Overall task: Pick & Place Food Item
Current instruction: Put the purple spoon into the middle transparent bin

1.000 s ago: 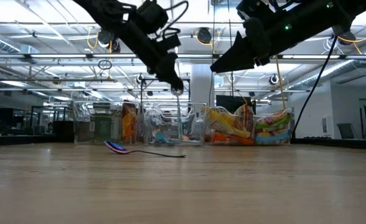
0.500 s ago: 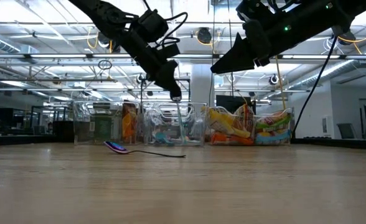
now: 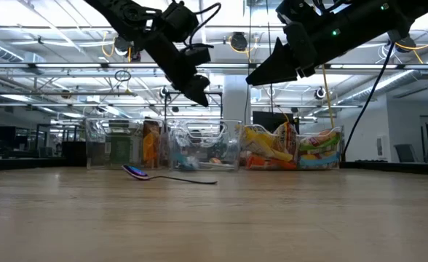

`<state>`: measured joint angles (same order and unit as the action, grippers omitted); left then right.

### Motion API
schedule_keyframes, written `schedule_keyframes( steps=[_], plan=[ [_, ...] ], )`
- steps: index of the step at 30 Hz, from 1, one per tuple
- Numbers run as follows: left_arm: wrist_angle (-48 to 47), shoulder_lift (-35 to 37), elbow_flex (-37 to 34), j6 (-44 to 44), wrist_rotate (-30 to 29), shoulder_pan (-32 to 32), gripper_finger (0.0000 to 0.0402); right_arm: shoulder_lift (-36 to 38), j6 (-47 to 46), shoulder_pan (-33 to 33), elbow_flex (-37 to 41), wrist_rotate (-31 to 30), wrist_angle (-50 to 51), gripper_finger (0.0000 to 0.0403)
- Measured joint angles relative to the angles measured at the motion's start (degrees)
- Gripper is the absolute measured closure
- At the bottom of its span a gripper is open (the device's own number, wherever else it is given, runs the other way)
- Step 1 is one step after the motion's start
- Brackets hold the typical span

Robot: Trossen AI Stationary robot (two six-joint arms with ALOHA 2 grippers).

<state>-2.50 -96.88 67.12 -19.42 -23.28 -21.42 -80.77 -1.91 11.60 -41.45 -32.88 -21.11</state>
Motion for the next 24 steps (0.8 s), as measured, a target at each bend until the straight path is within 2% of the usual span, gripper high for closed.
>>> schedule_keyframes(
  steps=[3, 8, 11, 14, 16, 18, 24],
  plan=[
    [-1.02, 1.86, -0.03, 1.26, -0.38, 1.68, 0.0182, 0.0, 0.0, 0.0, 0.0, 0.0, 0.37, 0.0203],
    [-8.3, 6.95, -0.03, 8.67, 0.18, 6.31, 0.0156, 0.0, 0.0, 0.0, 0.0, -0.02, 0.95, 0.0202],
    [-13.76, 10.01, -0.03, 13.58, 4.29, 9.39, 0.0149, 0.0, 0.0, 0.0, -0.02, -0.02, 1.27, 0.0199],
    [-20.26, 11.98, -0.1, 20.64, 11.99, 12.22, 0.0147, 0.0, -0.27, 0.0, -0.02, 0.0, 1.29, 0.0198],
    [-21.7, 13.39, -1.89, 25.69, 18.26, 13.78, 0.0147, 0.0, -0.37, 0.12, -0.02, 0.0, 1.3, 0.0198],
    [-19.89, 14.49, -4.78, 30.48, 21.45, 16.31, 0.0147, 0.0, -0.41, 0.41, -0.02, -0.01, 1.27, 0.0199],
    [-16.72, 15.13, -14.91, 46.52, 19.23, 26.39, 0.0147, 0.0, -0.24, 0.9, -0.04, 0.04, 1.34, 0.0198]
  ],
)
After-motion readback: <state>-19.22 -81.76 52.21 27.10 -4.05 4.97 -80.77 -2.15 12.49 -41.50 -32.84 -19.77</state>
